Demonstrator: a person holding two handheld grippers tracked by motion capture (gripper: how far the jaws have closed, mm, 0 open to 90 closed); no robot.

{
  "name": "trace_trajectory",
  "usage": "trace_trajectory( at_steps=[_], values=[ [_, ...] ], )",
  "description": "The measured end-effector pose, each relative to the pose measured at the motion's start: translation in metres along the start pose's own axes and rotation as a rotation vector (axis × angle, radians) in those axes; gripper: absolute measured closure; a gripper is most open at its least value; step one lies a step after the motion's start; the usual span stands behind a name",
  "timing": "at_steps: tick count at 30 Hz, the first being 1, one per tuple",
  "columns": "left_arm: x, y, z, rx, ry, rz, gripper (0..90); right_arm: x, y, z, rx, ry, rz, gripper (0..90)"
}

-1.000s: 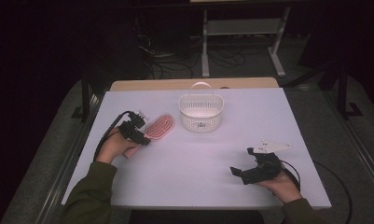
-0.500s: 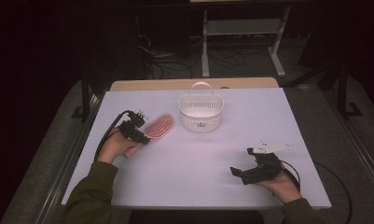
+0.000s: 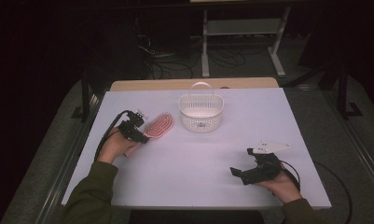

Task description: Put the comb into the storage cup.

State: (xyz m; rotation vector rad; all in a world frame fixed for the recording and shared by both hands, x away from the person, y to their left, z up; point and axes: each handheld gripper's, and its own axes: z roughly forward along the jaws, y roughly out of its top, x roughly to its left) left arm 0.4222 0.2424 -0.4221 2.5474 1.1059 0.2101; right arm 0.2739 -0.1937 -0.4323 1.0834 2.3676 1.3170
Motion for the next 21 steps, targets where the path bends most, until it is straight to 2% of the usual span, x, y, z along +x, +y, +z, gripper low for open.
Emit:
trace_trajectory(
  at_steps=[9,12,17,21],
  values=[
    [0.003,-0.002,0.000,-0.013,-0.020,0.003,70.3,0.000,0.000,-0.001,-0.002,0.001,0.001,0.0],
    [0.007,-0.004,-0.001,-0.030,-0.045,-0.012,70.3,0.000,0.000,-0.001,-0.001,0.001,0.002,0.0],
    [0.010,-0.006,-0.002,-0.042,-0.063,-0.018,70.3,-0.001,0.000,-0.001,0.000,0.001,0.003,0.0],
    [0.013,-0.010,-0.005,-0.060,-0.078,-0.038,70.3,-0.001,-0.001,-0.001,0.002,0.002,0.003,0.0]
  ],
)
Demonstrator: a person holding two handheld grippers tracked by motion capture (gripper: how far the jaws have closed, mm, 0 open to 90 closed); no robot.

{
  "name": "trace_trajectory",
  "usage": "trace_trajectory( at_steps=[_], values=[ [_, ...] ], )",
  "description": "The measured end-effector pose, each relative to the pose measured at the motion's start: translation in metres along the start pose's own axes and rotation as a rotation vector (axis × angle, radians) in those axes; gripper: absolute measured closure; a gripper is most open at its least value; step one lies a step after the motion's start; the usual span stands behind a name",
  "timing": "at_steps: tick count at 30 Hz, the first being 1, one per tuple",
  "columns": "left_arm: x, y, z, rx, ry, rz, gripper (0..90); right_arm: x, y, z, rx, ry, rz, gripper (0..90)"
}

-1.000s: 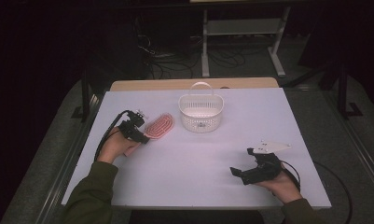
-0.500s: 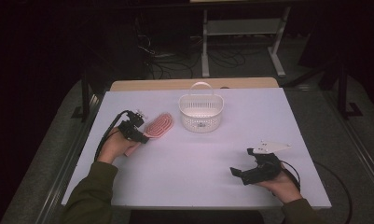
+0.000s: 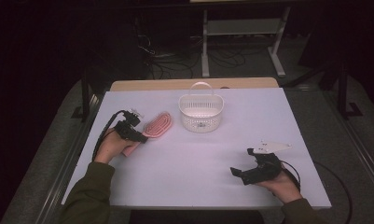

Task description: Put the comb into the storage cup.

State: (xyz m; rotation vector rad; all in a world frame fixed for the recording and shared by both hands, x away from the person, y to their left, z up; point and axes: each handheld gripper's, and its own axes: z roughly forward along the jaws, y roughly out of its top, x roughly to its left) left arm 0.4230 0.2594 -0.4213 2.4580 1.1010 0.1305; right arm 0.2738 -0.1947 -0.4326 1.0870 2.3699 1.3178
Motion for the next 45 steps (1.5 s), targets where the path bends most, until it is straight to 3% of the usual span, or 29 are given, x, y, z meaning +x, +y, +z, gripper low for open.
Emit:
trace_trajectory(
  at_steps=[5,16,29,37,45],
  values=[
    [0.002,-0.002,-0.010,-0.038,-0.015,-0.021,70.3,0.000,0.000,0.000,-0.001,0.000,-0.001,0.0],
    [-0.002,-0.003,-0.025,-0.104,-0.024,-0.024,70.2,0.000,0.000,0.000,-0.001,-0.002,-0.001,0.0],
    [-0.012,-0.010,-0.042,-0.196,-0.038,0.005,70.2,0.000,0.000,0.000,0.000,-0.002,0.001,0.0],
    [-0.022,-0.017,-0.046,-0.225,-0.065,0.035,70.2,-0.001,0.000,0.000,-0.004,-0.002,0.004,0.0],
    [-0.037,-0.020,-0.049,-0.252,-0.067,0.063,70.2,0.000,0.000,0.000,-0.005,-0.001,-0.002,0.0]
  ],
)
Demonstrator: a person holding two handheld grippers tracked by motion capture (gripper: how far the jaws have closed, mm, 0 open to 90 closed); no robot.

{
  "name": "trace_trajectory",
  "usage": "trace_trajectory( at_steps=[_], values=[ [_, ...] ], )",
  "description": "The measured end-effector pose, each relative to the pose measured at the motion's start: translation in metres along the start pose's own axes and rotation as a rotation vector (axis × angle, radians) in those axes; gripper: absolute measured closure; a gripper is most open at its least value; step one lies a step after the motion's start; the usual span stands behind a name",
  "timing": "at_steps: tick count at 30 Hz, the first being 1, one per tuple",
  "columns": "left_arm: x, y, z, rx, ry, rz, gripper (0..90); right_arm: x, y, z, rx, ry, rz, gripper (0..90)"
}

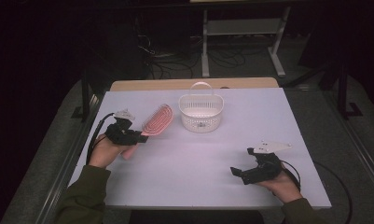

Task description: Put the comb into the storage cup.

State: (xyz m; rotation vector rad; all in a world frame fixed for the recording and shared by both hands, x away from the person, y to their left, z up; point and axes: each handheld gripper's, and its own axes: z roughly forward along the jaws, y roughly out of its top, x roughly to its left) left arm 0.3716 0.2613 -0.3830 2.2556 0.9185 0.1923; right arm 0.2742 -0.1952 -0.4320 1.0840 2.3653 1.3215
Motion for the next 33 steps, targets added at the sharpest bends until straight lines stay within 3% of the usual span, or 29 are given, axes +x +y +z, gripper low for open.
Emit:
trace_trajectory(
  at_steps=[4,11,19,33],
  values=[
    [-0.010,0.000,-0.002,-0.021,-0.006,0.032,70.2,0.000,0.000,0.000,-0.004,0.000,0.001,0.0],
    [-0.022,-0.002,0.001,-0.053,-0.076,0.052,70.2,0.000,0.000,-0.001,-0.004,-0.001,-0.002,0.0],
    [-0.036,-0.005,0.004,-0.094,-0.115,0.068,70.2,-0.001,0.000,-0.002,-0.008,-0.002,-0.002,0.0],
    [-0.063,-0.005,0.021,-0.116,-0.149,0.116,70.2,0.000,0.000,-0.003,-0.013,-0.002,0.006,0.0]
  ],
)
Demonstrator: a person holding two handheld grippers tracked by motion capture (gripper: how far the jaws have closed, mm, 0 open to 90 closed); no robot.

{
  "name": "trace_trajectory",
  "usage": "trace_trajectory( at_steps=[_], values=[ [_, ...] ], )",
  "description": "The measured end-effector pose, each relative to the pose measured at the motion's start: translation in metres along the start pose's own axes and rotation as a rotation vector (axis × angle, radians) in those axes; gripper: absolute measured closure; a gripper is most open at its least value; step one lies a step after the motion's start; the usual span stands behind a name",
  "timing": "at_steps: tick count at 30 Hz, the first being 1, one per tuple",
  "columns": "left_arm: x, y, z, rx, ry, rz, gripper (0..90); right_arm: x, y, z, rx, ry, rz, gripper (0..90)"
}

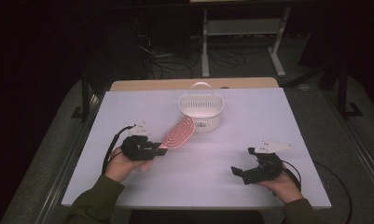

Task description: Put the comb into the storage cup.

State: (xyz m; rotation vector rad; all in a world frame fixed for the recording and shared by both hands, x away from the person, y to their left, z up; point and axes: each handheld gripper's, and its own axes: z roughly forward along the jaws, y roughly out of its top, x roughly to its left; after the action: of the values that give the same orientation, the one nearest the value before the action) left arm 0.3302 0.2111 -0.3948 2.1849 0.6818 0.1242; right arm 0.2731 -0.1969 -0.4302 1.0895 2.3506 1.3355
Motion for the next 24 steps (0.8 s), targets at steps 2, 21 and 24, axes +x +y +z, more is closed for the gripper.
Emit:
trace_trajectory(
  at_steps=[2,21,24],
  values=[
    [-0.004,0.002,0.002,-0.007,-0.004,0.006,70.1,0.000,0.000,0.000,0.003,0.003,-0.001,0.0],
    [-0.031,0.007,0.026,-0.038,-0.025,0.073,70.2,0.000,0.000,-0.001,0.002,0.022,0.021,0.0],
    [-0.034,0.008,0.030,-0.045,-0.022,0.077,70.2,0.001,0.001,-0.002,0.002,0.031,0.029,0.0]
  ],
)
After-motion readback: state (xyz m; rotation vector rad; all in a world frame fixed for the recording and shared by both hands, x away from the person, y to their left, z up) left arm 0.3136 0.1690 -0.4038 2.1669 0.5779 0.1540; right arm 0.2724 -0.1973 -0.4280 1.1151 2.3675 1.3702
